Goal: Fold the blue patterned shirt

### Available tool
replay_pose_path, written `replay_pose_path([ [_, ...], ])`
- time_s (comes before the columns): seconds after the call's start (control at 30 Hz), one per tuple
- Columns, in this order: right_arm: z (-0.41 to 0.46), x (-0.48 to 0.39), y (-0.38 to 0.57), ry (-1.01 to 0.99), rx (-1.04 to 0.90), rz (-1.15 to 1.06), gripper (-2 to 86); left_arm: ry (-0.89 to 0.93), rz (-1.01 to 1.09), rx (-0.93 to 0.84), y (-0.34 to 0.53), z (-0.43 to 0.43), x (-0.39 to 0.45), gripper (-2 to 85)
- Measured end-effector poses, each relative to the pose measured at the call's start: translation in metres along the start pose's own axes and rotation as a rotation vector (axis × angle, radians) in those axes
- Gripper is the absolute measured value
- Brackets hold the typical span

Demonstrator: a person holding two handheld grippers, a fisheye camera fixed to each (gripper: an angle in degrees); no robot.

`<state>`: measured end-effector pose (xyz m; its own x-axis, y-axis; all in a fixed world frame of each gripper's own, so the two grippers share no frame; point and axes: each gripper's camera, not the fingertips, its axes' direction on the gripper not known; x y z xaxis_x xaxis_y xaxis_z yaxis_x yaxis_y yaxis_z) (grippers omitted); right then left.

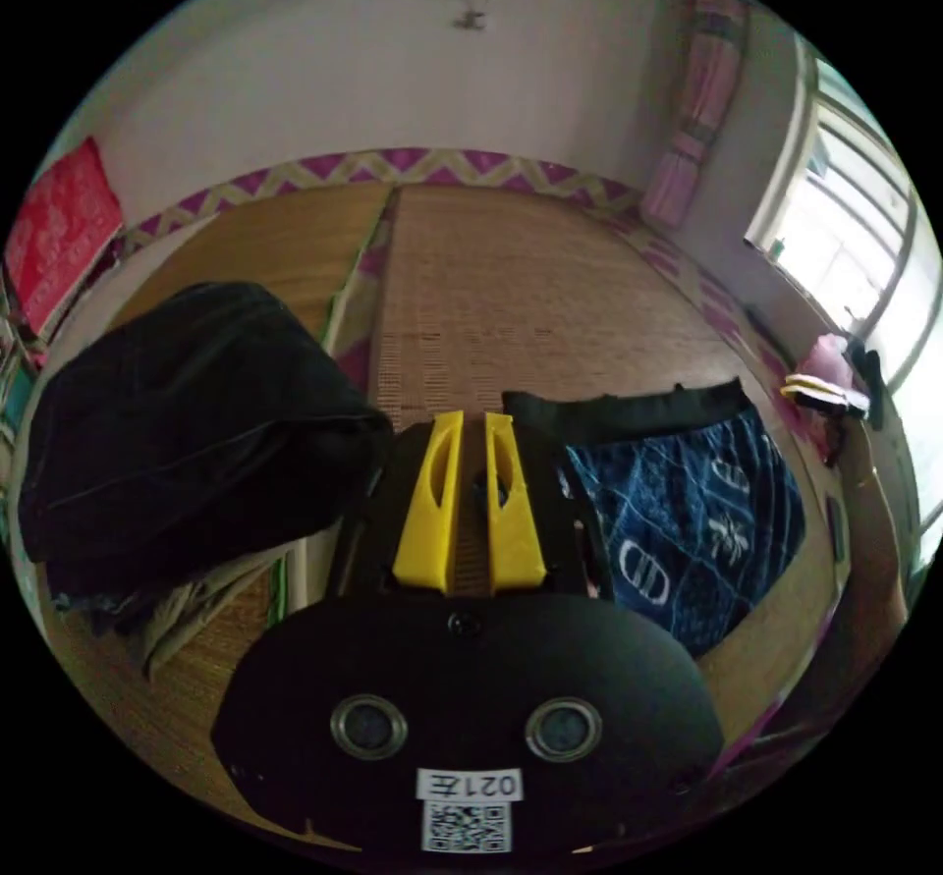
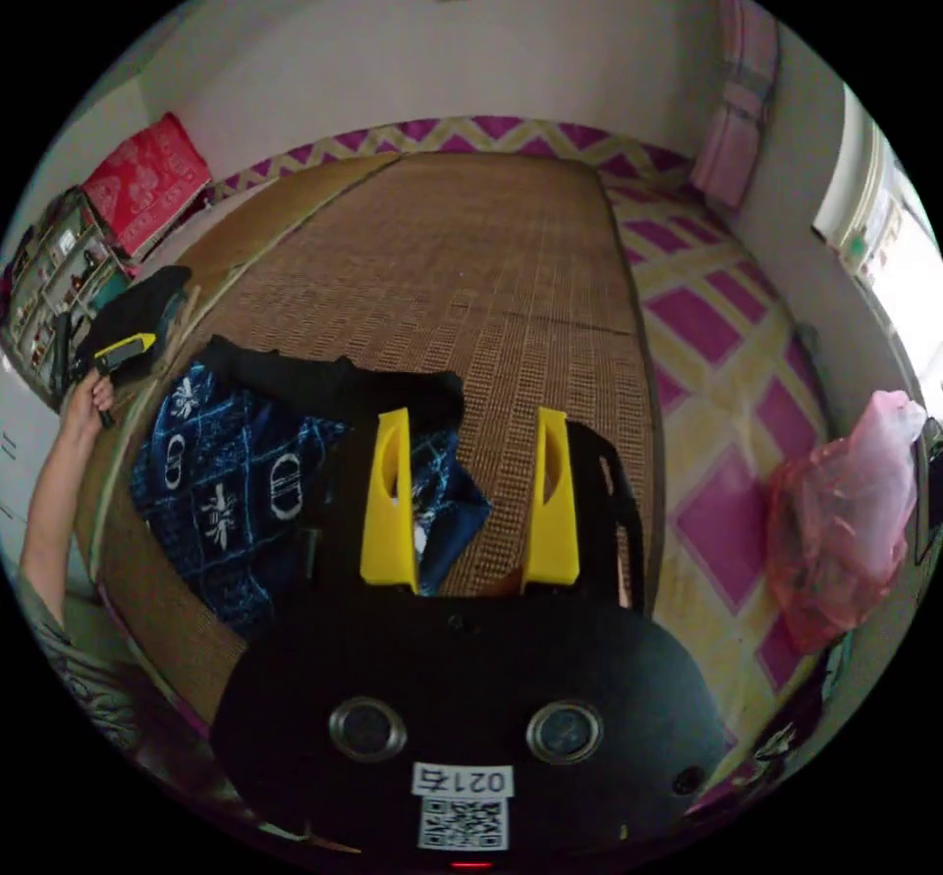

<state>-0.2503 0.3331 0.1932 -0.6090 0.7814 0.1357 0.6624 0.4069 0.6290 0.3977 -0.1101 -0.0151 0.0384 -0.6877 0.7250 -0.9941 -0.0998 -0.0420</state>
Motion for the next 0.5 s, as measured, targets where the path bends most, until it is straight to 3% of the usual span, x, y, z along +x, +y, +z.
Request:
replay_pose_path([
  [0.17,0.001,-0.120,0.024,0.107,0.068,-0.319,0.6,0.052,0.342,-0.100,0.040,0.059,0.116,-0.5],
  [0.3,0.080,-0.158,0.027,0.460,-0.110,-0.366,-0.6,-0.225,0.451,-0.260,0.072,0.132,0.160,-0.8],
  [0.33,0.103,-0.158,0.033,0.468,-0.178,-0.376,-0.7,-0.242,0.452,-0.138,0.087,0.132,0.165,-0.9],
  [0.37,0.100,-0.156,0.039,0.466,-0.081,-0.317,-0.7,-0.241,0.453,-0.118,0.097,0.137,0.168,-0.9],
  [0.5,0.092,-0.137,0.033,0.332,-0.082,-0.187,-0.6,-0.211,0.405,-0.111,0.110,0.145,0.172,-0.9],
])
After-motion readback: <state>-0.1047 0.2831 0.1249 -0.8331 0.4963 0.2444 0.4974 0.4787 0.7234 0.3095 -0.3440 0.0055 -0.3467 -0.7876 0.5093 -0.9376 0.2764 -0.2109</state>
